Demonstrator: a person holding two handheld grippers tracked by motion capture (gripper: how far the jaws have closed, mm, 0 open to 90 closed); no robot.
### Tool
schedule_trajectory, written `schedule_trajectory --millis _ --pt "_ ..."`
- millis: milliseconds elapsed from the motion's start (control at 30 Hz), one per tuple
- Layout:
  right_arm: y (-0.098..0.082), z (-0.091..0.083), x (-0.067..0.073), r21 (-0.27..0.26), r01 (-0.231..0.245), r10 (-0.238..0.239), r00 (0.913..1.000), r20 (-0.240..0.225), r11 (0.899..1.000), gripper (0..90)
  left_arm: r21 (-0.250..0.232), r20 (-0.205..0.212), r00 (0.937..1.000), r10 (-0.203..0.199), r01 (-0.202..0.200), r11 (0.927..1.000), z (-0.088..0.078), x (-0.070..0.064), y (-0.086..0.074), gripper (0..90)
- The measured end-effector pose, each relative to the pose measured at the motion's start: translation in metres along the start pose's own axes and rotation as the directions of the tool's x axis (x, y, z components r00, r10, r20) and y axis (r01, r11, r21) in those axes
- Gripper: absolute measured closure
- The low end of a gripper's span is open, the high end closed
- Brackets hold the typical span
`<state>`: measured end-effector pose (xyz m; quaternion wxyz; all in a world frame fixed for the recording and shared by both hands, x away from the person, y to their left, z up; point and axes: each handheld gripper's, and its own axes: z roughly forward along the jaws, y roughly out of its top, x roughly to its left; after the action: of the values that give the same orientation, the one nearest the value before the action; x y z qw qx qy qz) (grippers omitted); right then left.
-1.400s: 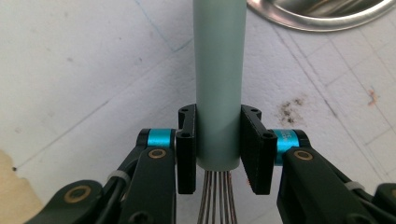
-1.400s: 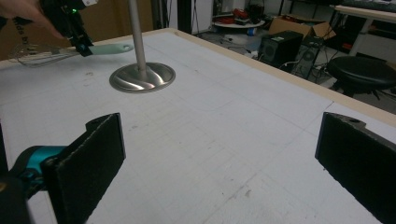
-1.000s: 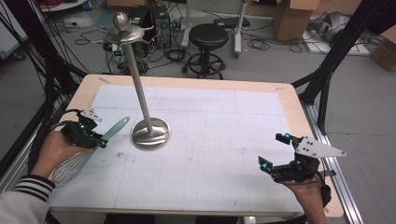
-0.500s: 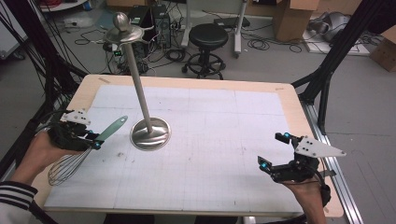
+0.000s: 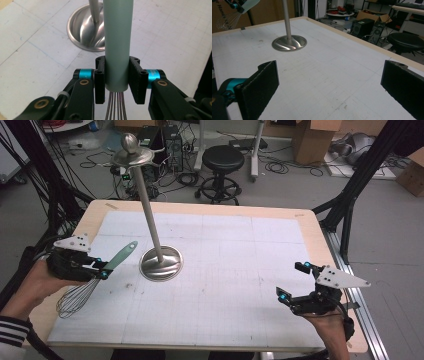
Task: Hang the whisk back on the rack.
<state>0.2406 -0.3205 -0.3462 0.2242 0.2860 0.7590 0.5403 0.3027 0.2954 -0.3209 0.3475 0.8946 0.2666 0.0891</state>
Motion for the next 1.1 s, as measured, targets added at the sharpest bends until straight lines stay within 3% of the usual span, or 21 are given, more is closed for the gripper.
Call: schedule_trajectory --millis 167,400,500,633,733,933,1000,1100 --pt "0.001 -0.001 0.0 -0.003 0.002 -0.002 1.0 0.003 1.0 0.4 -0.067 0.074 0.9964 0.042 -0.037 0.9971 -0.004 -0.004 0.004 69.7" --pt "0.001 -0.001 0.001 -0.003 0.004 -0.004 1.0 0.002 1.0 0.4 -0.121 0.129 0.9885 0.078 -0.063 0.9907 -0.006 -0.007 0.008 69.7" --pt "0.001 -0.001 0.001 -0.005 0.002 -0.002 1.0 0.003 1.0 0.4 -0.148 0.178 0.9783 0.106 -0.08 0.9857 -0.009 -0.009 0.012 69.7" --pt "0.001 -0.001 0.0 -0.008 -0.001 0.001 1.0 0.004 1.0 0.4 -0.174 0.213 0.968 0.133 -0.097 0.98 -0.011 -0.011 0.017 69.7" --pt "0.001 -0.001 0.001 -0.004 0.0 0.0 1.0 0.003 1.0 0.4 -0.202 0.225 0.9642 0.139 -0.094 0.9749 -0.013 -0.012 0.02 69.7" --pt "0.001 -0.001 0.0 -0.004 -0.001 0.001 1.0 0.002 1.0 0.4 -0.269 0.226 0.9639 0.141 -0.078 0.9599 -0.02 -0.014 0.027 69.7" --pt "0.001 -0.001 0.0 -0.004 -0.001 0.001 1.0 0.003 1.0 0.4 -0.281 0.243 0.9577 0.155 -0.083 0.9561 -0.022 -0.014 0.03 69.7" --pt "0.001 -0.001 0.001 -0.003 -0.003 0.003 1.0 0.001 1.0 0.4 -0.31 0.24 0.9568 0.164 -0.084 0.9469 -0.028 -0.016 0.035 69.7"
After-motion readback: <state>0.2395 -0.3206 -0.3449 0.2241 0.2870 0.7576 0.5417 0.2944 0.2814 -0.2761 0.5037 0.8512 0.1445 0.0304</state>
